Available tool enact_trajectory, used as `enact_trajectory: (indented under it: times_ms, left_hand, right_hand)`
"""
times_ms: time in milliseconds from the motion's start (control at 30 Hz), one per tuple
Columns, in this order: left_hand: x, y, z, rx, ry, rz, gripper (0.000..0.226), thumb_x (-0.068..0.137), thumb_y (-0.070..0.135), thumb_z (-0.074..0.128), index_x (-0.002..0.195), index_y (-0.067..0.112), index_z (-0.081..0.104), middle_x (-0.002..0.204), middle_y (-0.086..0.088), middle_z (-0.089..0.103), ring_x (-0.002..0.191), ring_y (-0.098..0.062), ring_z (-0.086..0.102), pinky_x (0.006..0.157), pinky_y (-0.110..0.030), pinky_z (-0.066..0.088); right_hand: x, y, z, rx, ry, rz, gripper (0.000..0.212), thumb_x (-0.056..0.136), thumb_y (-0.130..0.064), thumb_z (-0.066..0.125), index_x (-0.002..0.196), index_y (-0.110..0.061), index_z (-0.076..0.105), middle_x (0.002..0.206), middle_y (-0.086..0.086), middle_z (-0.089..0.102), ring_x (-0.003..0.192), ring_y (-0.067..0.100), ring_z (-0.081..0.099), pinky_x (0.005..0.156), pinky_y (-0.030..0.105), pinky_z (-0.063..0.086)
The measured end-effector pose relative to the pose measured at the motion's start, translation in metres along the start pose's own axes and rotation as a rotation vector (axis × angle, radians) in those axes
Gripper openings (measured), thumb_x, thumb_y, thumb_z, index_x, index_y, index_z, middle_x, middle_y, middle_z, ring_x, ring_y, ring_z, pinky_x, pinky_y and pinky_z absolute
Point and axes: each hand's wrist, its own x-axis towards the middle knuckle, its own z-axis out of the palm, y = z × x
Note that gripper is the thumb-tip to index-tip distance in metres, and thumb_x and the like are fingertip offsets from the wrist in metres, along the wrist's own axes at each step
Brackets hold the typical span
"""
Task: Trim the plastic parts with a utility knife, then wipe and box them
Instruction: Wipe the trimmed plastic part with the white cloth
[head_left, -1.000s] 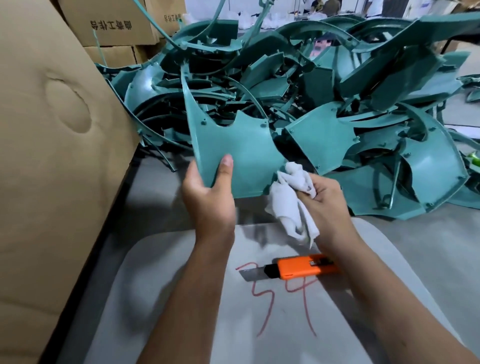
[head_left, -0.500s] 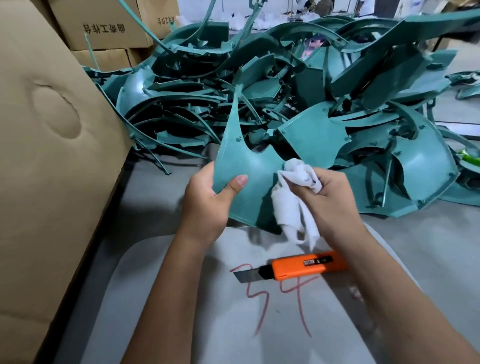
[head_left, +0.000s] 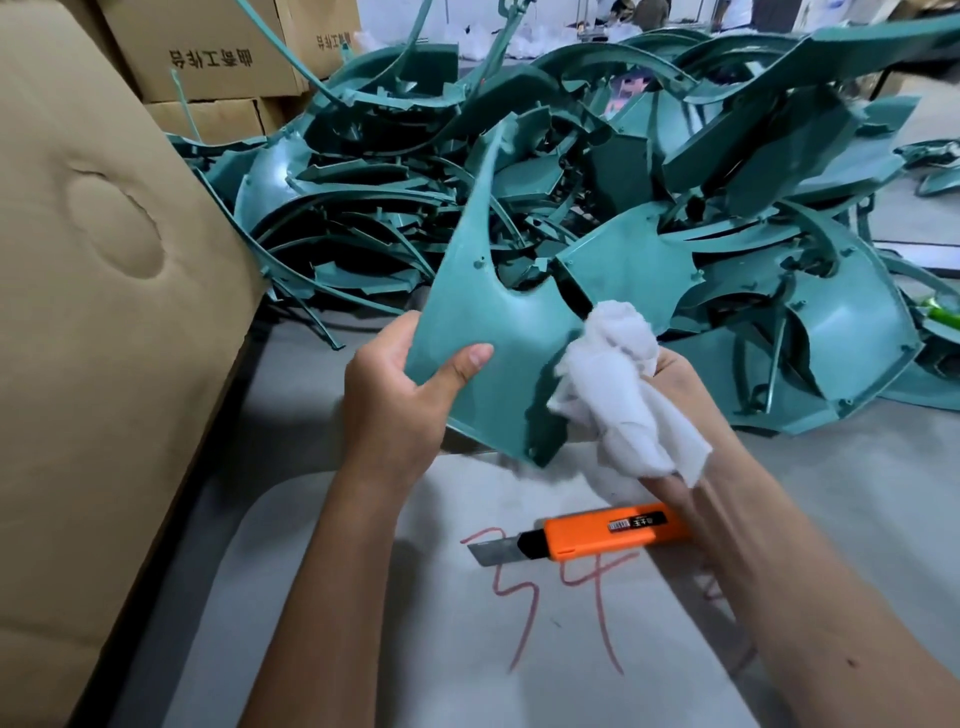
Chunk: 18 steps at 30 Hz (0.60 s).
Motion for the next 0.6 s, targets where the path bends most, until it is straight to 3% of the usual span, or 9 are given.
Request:
enact_trajectory:
  times_ms: [67,133,233,333,467,600]
  left_hand:
    - [-0.003,0.003,0.008,0.023,0.096,0.042,0.022,0.087,0.036,0.077,0.101,0.019,0.072,0.091,0.008,0.077,0.084,-0.013,0.073,0.072,-0.039,0.061]
    - [-0.004,0.002,0.012,0.036,0.162,0.041,0.021,0.087,0.037,0.075,0.099,0.02,0.072,0.09,0.008,0.077,0.083,-0.013,0.073,0.071,-0.04,0.061]
    - [-0.002,-0.005,0.008,0.079,0.234,0.01,0.016,0.085,0.036,0.078,0.091,0.022,0.071,0.083,0.01,0.075,0.078,-0.015,0.072,0.069,-0.043,0.06]
    - [-0.001,-0.006,0.007,0.106,0.303,-0.004,0.015,0.085,0.033,0.081,0.08,0.027,0.068,0.079,0.014,0.074,0.071,-0.009,0.07,0.064,-0.038,0.059]
    - [-0.007,0.003,0.028,-0.315,0.454,-0.183,0.025,0.08,0.028,0.088,0.093,0.024,0.067,0.09,0.002,0.078,0.08,-0.016,0.075,0.069,-0.038,0.063]
    - [-0.014,0.01,0.051,-0.906,0.357,-0.498,0.062,0.073,0.039,0.08,0.128,0.018,0.059,0.114,-0.01,0.077,0.102,-0.033,0.075,0.078,-0.049,0.063]
  right_hand:
    - [-0.003,0.005,0.012,0.045,0.003,-0.066,0.005,0.082,-0.008,0.076,0.078,-0.009,0.072,0.072,0.006,0.075,0.06,0.013,0.071,0.055,0.023,0.056]
    - [-0.005,0.011,0.018,0.012,0.041,-0.109,0.006,0.085,-0.007,0.079,0.082,-0.008,0.074,0.08,0.012,0.076,0.066,0.019,0.071,0.059,0.028,0.057]
    - [-0.005,0.014,0.019,-0.113,0.032,-0.065,0.007,0.09,-0.008,0.079,0.087,-0.004,0.074,0.082,0.012,0.077,0.067,0.018,0.073,0.056,0.025,0.055]
    - [-0.009,0.011,0.02,-0.163,0.008,-0.054,0.014,0.089,-0.01,0.081,0.076,-0.013,0.076,0.078,0.011,0.077,0.065,0.017,0.072,0.055,0.025,0.055]
    - [-0.01,0.012,0.025,-0.052,0.124,-0.146,0.018,0.086,-0.006,0.083,0.071,-0.013,0.075,0.073,0.008,0.073,0.062,0.016,0.066,0.057,0.026,0.053]
    - [-0.008,0.017,0.026,0.043,0.259,-0.122,0.036,0.087,-0.01,0.084,0.056,-0.021,0.068,0.062,0.001,0.065,0.054,0.013,0.058,0.053,0.024,0.049]
